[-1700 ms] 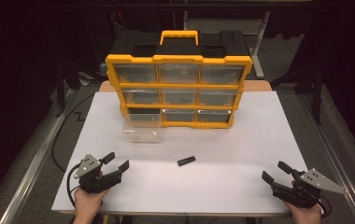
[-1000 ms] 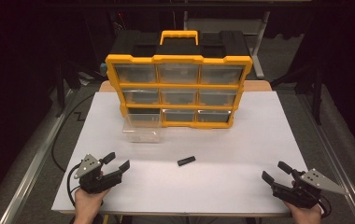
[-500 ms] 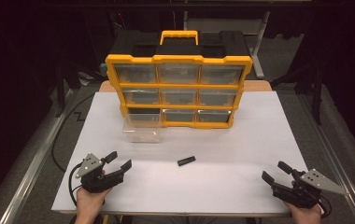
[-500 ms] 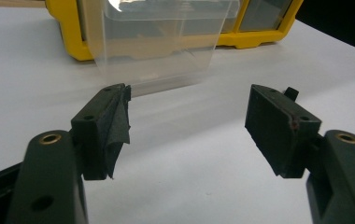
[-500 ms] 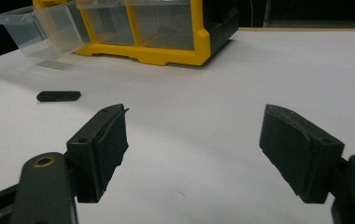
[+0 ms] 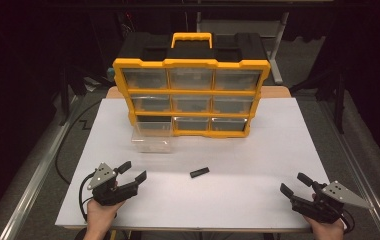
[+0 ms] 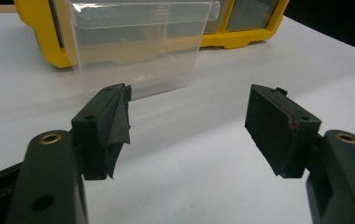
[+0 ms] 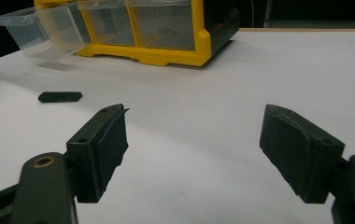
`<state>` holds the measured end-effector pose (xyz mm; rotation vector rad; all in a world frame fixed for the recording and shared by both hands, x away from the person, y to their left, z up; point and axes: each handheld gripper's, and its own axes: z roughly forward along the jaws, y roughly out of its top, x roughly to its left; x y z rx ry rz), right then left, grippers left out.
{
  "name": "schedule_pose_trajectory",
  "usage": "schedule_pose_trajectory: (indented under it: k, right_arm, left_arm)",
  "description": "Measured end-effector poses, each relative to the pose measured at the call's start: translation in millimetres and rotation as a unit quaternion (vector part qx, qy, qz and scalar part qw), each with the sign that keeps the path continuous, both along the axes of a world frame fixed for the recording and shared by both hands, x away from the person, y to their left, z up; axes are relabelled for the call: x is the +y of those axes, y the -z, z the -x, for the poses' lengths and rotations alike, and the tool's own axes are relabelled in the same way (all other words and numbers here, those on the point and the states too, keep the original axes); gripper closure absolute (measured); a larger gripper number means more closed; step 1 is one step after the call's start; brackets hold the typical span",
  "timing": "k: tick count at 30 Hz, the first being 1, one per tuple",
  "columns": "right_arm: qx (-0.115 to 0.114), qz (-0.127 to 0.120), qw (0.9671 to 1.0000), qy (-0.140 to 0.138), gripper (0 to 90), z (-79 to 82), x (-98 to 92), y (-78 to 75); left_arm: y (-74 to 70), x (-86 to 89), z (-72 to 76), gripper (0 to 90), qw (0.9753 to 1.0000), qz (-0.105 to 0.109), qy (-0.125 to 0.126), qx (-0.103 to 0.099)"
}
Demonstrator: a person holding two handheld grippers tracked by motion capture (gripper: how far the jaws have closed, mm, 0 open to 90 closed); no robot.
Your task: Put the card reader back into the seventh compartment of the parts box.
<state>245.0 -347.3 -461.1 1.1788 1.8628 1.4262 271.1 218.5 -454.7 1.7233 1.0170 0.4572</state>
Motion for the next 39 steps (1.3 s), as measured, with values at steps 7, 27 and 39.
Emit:
schedule_pose_trajectory:
  k: [7, 27, 39]
  right_arm:
    - [0.0, 0.003, 1.0, 0.0, 23.8, 0.4, 0.7, -0.3]
    - [0.003, 0.006, 1.0, -0.005, 23.7, -0.3, 1.5, -0.1]
    - [0.003, 0.005, 1.0, -0.005, 23.7, -0.8, 1.2, 0.1]
  left_arm:
    - [-1.2, -4.9, -1.3, 32.0, 1.0, 0.001, 0.007, -0.003]
    - [-1.3, -18.5, -5.5, 32.3, 0.9998, -0.003, 0.021, 0.001]
    - [-1.0, -25.0, -8.2, 32.3, 0.9995, 0.001, 0.031, 0.005]
